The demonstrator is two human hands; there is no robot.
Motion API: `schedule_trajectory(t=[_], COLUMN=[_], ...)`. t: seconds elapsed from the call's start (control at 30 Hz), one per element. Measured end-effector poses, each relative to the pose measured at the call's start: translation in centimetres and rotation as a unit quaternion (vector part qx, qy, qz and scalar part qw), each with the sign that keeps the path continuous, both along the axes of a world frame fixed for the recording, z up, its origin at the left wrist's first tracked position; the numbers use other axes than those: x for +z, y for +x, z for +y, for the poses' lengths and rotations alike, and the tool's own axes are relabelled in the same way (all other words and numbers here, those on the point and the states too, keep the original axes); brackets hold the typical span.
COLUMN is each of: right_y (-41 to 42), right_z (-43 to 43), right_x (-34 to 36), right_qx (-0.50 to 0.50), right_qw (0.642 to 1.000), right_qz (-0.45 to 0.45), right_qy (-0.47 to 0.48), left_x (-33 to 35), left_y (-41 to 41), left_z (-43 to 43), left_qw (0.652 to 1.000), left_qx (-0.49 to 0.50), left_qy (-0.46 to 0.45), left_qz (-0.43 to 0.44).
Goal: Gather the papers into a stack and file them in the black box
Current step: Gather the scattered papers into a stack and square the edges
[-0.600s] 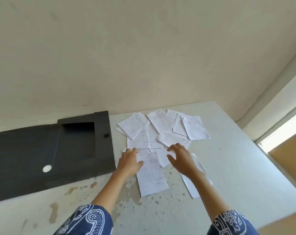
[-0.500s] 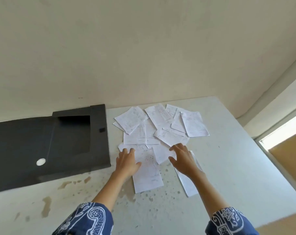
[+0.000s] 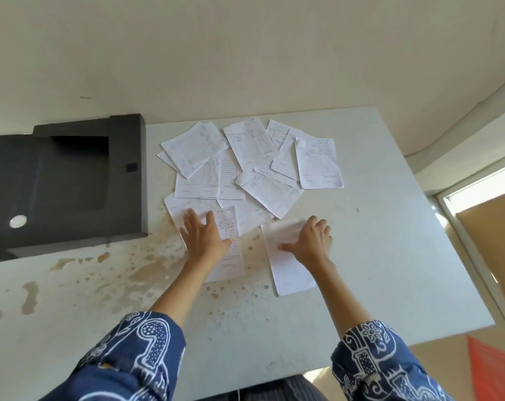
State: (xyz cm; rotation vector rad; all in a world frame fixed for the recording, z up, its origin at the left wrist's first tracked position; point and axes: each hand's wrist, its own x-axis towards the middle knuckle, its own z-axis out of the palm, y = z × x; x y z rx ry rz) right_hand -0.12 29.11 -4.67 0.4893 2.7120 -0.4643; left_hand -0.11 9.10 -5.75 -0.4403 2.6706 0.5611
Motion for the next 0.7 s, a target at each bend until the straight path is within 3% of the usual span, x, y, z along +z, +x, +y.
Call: schedule_trajectory(t=[0.13,0.27,0.37,0.47,0.57,0.7], right_y=[0.0,0.0,-0.2,-0.6,-1.4,-2.8], right_z=[0.2,1.2,1.5,0.4,-2.2,-6.4], right_x=[-0.4,-0.1,0.6,1.6,1.6,0.1], right_qx=[-0.026,-0.028,-0.106,-0.125,-0.121,-0.092], right_qw=[0.998,0.988,0.946,0.91,0.901,0.924], right_qz=[-0.018,0.023,0.032,0.031,0.022,0.016], right_qy=[-0.059,-0.149,-0.306,-0.394,-0.415,-0.371], left_x=[-0.2,-0.3,-0.4,-0.1,0.2,0.6], left_y=[0.6,1.0,1.0,0.6,-0.1,-1.1], left_z=[0.3,-0.4,-0.8,-1.2,-1.8,-2.7], left_qw=[0.997,0.99,0.988,0.986,0.978,0.956], left_qx=[0.058,0.117,0.131,0.152,0.197,0.279], left_qy=[-0.008,-0.041,-0.048,-0.032,0.001,0.074], left_qz=[0.042,0.063,0.066,0.064,0.065,0.049])
